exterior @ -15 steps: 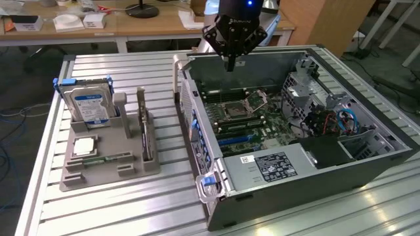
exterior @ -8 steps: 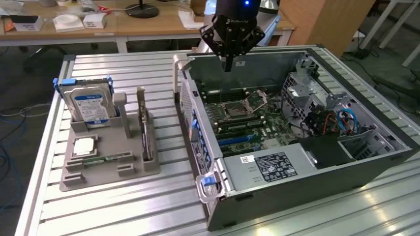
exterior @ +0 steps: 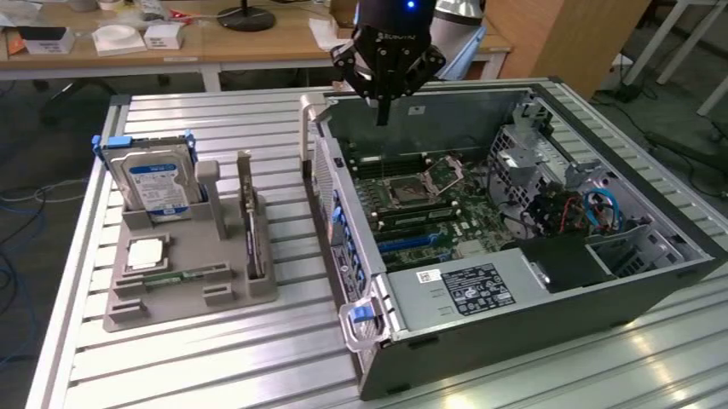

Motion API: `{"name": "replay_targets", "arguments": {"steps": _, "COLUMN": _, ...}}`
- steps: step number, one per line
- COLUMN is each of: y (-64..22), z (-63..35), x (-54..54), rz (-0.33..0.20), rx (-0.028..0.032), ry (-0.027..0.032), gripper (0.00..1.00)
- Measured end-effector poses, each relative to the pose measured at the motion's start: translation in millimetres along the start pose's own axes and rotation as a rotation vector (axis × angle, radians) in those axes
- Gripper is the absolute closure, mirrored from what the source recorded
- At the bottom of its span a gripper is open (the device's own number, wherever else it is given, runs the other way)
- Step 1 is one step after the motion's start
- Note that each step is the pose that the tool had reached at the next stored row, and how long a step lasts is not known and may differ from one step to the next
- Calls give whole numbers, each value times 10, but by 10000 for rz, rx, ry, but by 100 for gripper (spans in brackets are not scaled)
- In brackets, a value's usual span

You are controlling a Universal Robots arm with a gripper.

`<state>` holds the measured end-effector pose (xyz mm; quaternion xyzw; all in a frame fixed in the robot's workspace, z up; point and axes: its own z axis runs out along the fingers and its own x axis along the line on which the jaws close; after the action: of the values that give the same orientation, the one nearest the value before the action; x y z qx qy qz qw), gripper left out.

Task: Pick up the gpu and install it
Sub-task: 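Reach for the gpu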

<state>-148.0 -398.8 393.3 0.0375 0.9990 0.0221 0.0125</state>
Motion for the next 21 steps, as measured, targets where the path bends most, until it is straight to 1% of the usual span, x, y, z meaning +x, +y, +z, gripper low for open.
{"name": "replay_targets", "arguments": {"steps": 6, "y": -14, "z": -5, "x": 191, "rz": -1, "rx": 0, "ry": 0, "gripper": 90}}
{"name": "replay_targets", "arguments": {"steps": 21, "y": -56, "z": -20, "x": 747, "rz": -1, "rx": 0, "ry": 0, "gripper": 90}}
